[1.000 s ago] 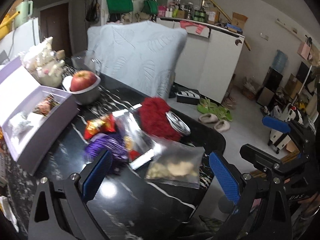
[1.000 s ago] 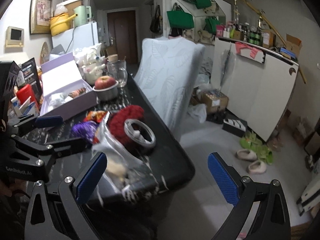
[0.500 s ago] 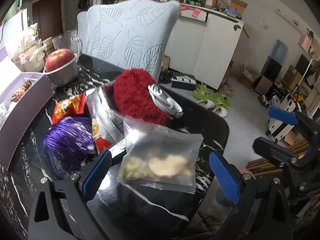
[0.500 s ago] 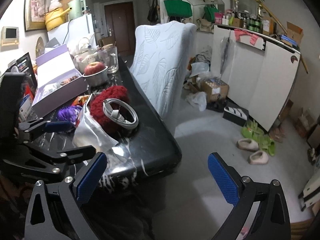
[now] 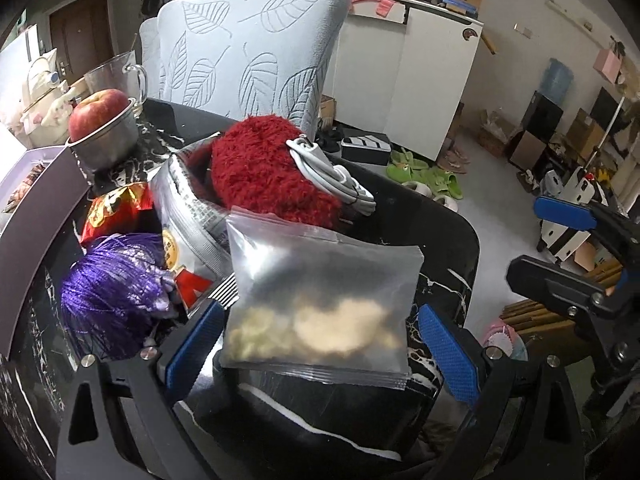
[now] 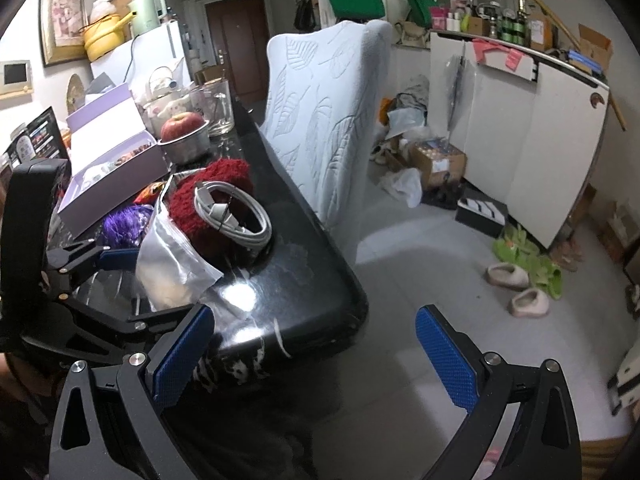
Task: Organize soft objects
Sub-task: 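Grasp the clear zip bag of crackers with the left tool, then grasp the white cable coil with the right tool while the left lifts the zip bag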
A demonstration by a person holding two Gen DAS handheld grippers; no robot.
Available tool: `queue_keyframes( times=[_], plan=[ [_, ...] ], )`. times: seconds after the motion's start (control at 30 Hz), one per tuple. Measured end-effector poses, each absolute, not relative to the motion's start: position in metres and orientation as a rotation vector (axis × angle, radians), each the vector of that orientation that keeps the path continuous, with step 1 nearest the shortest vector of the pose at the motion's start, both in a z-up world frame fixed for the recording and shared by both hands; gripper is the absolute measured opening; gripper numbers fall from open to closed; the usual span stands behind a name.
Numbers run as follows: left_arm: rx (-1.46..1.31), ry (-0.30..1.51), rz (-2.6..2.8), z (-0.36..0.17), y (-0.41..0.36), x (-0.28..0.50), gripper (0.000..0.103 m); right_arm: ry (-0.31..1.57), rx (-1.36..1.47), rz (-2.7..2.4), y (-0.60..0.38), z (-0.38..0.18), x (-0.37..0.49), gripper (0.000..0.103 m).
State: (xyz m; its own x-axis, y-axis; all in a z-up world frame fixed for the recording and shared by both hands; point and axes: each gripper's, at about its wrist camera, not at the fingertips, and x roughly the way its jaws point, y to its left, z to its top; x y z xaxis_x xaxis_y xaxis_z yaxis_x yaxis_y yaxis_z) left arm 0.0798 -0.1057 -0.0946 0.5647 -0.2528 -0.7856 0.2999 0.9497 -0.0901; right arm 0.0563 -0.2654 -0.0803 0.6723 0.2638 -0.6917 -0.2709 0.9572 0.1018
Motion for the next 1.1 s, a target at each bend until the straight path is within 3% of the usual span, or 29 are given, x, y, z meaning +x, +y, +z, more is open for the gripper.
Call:
queue_keyframes(
  times=[0.1,0.27,1.1],
  plan=[
    [0.055,0.910,-0.334,-0.095,-0.101,0.081,0.081,0.776,-0.007,0.331,-0.265,-0.083,0.063,0.102],
    [0.032,0.911,-0.361,-0.094,-0.095,0.080,0.072,0.772,-0.009,0.384,-0.259,-0.084,0.076,0.103],
    [-0.039,0.938,-0.278,-0.079,-0.049,0.057,0.072,0.720,0.015,0.809,-0.203,-0.104,0.153,0.102]
  ],
)
